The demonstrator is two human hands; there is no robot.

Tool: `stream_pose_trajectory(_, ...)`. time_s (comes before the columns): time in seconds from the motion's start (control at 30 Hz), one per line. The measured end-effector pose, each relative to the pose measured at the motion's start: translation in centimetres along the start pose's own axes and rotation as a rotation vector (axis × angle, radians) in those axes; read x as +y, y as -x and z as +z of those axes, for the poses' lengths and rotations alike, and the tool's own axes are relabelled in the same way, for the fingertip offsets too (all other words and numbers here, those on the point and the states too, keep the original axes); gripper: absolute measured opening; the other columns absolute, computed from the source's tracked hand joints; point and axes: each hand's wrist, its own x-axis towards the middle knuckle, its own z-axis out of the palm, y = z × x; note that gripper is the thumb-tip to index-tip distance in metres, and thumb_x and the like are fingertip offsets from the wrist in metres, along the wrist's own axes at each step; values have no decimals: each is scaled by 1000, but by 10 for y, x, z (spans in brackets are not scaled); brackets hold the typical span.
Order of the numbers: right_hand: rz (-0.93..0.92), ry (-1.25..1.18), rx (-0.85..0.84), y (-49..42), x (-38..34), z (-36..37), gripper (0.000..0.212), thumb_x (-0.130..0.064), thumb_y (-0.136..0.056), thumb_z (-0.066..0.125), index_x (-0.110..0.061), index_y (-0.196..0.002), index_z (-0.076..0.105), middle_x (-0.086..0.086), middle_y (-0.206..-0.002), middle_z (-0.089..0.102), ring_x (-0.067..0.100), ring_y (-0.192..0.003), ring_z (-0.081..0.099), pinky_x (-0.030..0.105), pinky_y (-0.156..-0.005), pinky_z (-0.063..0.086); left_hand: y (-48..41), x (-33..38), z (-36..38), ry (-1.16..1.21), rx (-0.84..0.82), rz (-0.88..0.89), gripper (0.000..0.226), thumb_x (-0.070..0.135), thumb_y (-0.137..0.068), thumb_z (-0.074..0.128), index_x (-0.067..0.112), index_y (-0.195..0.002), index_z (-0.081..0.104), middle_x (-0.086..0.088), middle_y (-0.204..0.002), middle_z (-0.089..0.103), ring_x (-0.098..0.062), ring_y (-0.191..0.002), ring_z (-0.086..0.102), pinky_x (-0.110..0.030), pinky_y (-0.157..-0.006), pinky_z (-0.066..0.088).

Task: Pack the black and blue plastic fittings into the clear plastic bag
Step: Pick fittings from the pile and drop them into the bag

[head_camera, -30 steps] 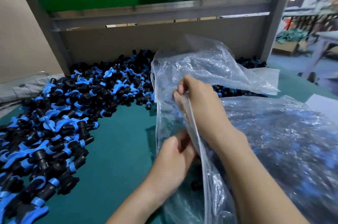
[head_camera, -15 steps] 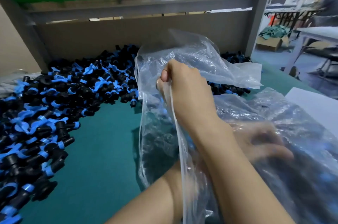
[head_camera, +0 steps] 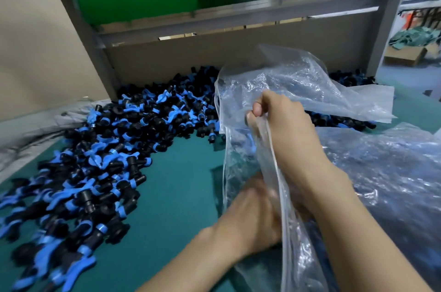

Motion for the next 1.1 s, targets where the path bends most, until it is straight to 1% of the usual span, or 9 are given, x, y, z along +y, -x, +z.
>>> stream_pose_trajectory(0.07,18,-8,-2,-1,2,2,17,-21,-89,55,-21,-76,44,-5,-71,59,26,-69,54,37,-58,41,4,-16,-9,-151,110,33,16,17,-88,60,11,-76,67,-5,-74,62,-22,-72,55,-31,-71,50)
stream_pose_trajectory(0.2,52,23,-64,2,8,10,17,-25,-89,56,-23,-78,44,-2,-75,61,29,-68,55,36,-57,38,25,-64,-59,-547,189,-313,17,29,-97,58,19,-97,71,6,-91,67,-20,-87,57,-41,-81,45)
stream_pose_trajectory(0.3,62,34,-97,6,13,15,20,-26,-92,55,-23,-77,43,-4,-77,61,25,-68,55,33,-55,36,37,-96,-103,-914,-11,-667,30,27,-100,46,20,-128,56,-1,-119,61,-26,-111,51,-41,-95,38)
stream_pose_trajectory(0.37,76,43,-89,6,16,17,20,-27,-92,56,-23,-77,44,-5,-73,59,22,-66,53,31,-54,34,44,-106,-134,-1105,-169,-887,39,19,-97,45,17,-136,45,-7,-128,53,-29,-119,45,-41,-98,36)
stream_pose_trajectory(0.53,94,60,-91,5,18,20,18,-29,-91,56,-24,-77,44,-5,-70,59,22,-67,53,32,-55,33,62,-108,-174,-1140,-390,-1160,44,13,-98,45,16,-141,37,-12,-137,42,-33,-128,37,-43,-102,35)
stream_pose_trajectory(0.63,94,57,-99,6,18,22,19,-29,-90,56,-24,-76,44,-6,-70,59,22,-65,53,32,-54,32,69,-108,-172,-1133,-452,-1173,43,9,-98,42,16,-141,37,-12,-137,40,-31,-128,38,-42,-102,37)
stream_pose_trajectory(0.93,86,37,-96,6,17,20,20,-27,-91,55,-24,-75,43,-5,-69,59,22,-64,53,33,-54,32,76,-116,-170,-1275,-382,-1112,35,1,-90,50,14,-123,49,-8,-123,50,-27,-118,45,-37,-96,42)
stream_pose_trajectory(1.03,90,26,-97,6,18,20,20,-27,-91,56,-24,-75,43,-4,-69,59,24,-64,53,34,-55,32,78,-114,-169,-1182,-102,-898,28,15,-100,50,12,-127,57,-7,-119,58,-28,-110,51,-40,-91,44)
stream_pose_trajectory(1.1,93,27,-99,5,19,21,20,-27,-91,55,-23,-76,44,-4,-69,59,25,-63,53,34,-56,33,72,-107,-156,-798,204,-821,29,22,-102,49,14,-128,58,-4,-116,61,-27,-105,56,-37,-89,45)
